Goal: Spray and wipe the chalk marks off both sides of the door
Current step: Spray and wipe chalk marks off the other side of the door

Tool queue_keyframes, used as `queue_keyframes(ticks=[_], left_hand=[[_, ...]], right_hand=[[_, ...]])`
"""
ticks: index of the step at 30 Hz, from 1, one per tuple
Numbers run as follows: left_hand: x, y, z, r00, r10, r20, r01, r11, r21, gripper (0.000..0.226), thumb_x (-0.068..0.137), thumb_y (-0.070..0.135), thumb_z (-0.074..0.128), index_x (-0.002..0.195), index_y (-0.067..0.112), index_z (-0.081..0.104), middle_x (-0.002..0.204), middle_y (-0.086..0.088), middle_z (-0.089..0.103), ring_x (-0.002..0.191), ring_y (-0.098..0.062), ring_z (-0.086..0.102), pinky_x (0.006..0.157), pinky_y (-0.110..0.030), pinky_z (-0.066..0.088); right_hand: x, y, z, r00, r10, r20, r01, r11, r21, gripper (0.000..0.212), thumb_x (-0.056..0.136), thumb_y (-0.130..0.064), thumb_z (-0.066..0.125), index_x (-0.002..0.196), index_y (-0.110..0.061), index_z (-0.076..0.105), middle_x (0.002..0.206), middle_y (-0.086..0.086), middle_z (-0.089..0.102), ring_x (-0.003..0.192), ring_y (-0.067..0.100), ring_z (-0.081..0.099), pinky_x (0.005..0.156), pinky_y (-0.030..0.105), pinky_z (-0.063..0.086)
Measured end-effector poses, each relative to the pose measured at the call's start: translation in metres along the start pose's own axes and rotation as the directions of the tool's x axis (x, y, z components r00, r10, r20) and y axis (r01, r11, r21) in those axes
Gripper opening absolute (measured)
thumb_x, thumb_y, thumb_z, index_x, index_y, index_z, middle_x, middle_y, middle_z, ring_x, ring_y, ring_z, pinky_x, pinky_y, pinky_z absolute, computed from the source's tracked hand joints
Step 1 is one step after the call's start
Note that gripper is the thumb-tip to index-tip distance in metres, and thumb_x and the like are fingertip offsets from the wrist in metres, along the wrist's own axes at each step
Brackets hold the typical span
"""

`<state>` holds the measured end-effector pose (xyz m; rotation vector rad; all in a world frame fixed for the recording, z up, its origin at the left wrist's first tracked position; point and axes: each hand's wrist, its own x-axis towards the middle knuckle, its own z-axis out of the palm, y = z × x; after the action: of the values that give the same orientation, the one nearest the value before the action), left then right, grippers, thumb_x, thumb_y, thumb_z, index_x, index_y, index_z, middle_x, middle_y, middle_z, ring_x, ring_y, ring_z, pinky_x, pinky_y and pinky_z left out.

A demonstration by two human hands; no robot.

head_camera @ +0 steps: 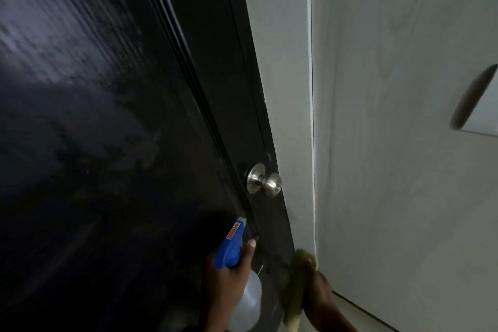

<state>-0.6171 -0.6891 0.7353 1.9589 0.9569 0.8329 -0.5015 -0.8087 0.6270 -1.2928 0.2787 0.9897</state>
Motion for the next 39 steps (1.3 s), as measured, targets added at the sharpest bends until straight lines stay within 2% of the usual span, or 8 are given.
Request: queue_keyframes(ticks=[10, 14, 20, 26, 30, 32, 36, 39], left_hand=[[0.007, -0.008, -0.012, 0.964, 0.217, -0.156, -0.186, 0.964, 0.191, 0.062, 0.076, 0.079, 0.058, 0.069, 0.018, 0.067, 0.057, 0.01, 0.062, 0.059, 0.001, 0.063, 0.064, -0.006, 0.045], [0.012, -0.044, -0.017, 0.952, 0.278, -0.125, -0.202, 0.882, 0.427, 0.064, 0.082, 0.065, 0.065, 0.087, 0.002, 0.075, 0.075, -0.012, 0.073, 0.071, -0.026, 0.071, 0.075, -0.04, 0.055], [0.017, -0.053, -0.021, 0.985, 0.152, -0.087, -0.103, 0.904, 0.416, 0.066, 0.079, 0.069, 0.067, 0.099, 0.007, 0.075, 0.076, -0.011, 0.072, 0.075, -0.03, 0.07, 0.081, -0.046, 0.052], [0.022, 0.013, 0.006, 0.966, 0.203, -0.162, -0.17, 0.965, 0.202, 0.082, 0.074, 0.086, 0.05, 0.08, 0.007, 0.071, 0.066, 0.0, 0.069, 0.063, -0.007, 0.066, 0.072, -0.006, 0.048], [0.03, 0.013, 0.013, 0.959, 0.21, -0.19, -0.183, 0.972, 0.151, 0.078, 0.076, 0.084, 0.052, 0.071, 0.009, 0.071, 0.063, 0.003, 0.067, 0.06, -0.003, 0.065, 0.068, -0.019, 0.053], [0.029, 0.011, 0.016, 0.954, 0.191, -0.233, -0.168, 0.979, 0.117, 0.078, 0.074, 0.085, 0.054, 0.07, 0.009, 0.069, 0.062, 0.001, 0.067, 0.059, -0.01, 0.067, 0.067, -0.021, 0.052], [0.017, 0.019, 0.017, 0.992, 0.029, -0.124, -0.03, 1.0, -0.008, 0.066, 0.065, 0.092, 0.049, 0.077, 0.029, 0.065, 0.067, -0.006, 0.068, 0.062, -0.004, 0.063, 0.063, -0.008, 0.048], [0.013, 0.018, 0.019, 0.97, 0.179, -0.167, -0.168, 0.982, 0.082, 0.069, 0.075, 0.082, 0.055, 0.074, 0.014, 0.07, 0.064, -0.004, 0.069, 0.055, -0.006, 0.063, 0.064, -0.013, 0.05]], right_hand=[[-0.003, -0.157, 0.115, 0.98, -0.115, 0.163, 0.018, 0.866, 0.5, 0.053, 0.105, -0.024, 0.043, 0.062, -0.005, 0.068, 0.076, 0.022, 0.063, 0.081, 0.037, 0.062, 0.096, 0.047, 0.049], [-0.017, -0.131, 0.091, 0.946, -0.004, 0.325, -0.195, 0.793, 0.577, 0.043, 0.098, -0.029, 0.053, 0.131, -0.002, 0.058, 0.125, 0.026, 0.064, 0.11, 0.039, 0.063, 0.092, 0.054, 0.055], [-0.007, -0.154, 0.079, 0.938, 0.156, 0.31, -0.317, 0.748, 0.582, 0.046, 0.104, -0.034, 0.039, 0.123, 0.004, 0.058, 0.116, 0.028, 0.065, 0.108, 0.04, 0.062, 0.1, 0.053, 0.047], [-0.014, -0.198, 0.098, 0.977, 0.026, 0.213, -0.119, 0.891, 0.438, 0.032, 0.104, -0.029, 0.045, 0.11, -0.003, 0.062, 0.085, 0.019, 0.061, 0.075, 0.031, 0.059, 0.069, 0.042, 0.055], [-0.039, -0.194, 0.086, 0.951, -0.255, 0.173, 0.231, 0.961, 0.151, 0.03, 0.102, -0.029, 0.056, 0.103, -0.002, 0.069, 0.081, 0.017, 0.07, 0.072, 0.025, 0.067, 0.072, 0.041, 0.059], [-0.053, -0.209, 0.087, 0.816, -0.557, 0.159, 0.553, 0.83, 0.071, 0.024, 0.105, -0.028, 0.051, 0.098, -0.01, 0.066, 0.074, 0.006, 0.064, 0.062, 0.008, 0.062, 0.061, 0.025, 0.053], [-0.055, -0.225, 0.127, 0.148, -0.946, 0.288, 0.981, 0.104, -0.164, 0.035, 0.099, -0.013, 0.048, 0.131, -0.005, 0.059, 0.126, 0.01, 0.062, 0.115, 0.018, 0.058, 0.099, 0.031, 0.046], [-0.009, -0.199, 0.128, 0.062, -0.818, 0.572, 0.976, -0.071, -0.208, 0.063, 0.09, -0.008, 0.053, 0.152, -0.007, 0.04, 0.162, 0.014, 0.031, 0.151, 0.028, 0.026, 0.122, 0.051, 0.024]])
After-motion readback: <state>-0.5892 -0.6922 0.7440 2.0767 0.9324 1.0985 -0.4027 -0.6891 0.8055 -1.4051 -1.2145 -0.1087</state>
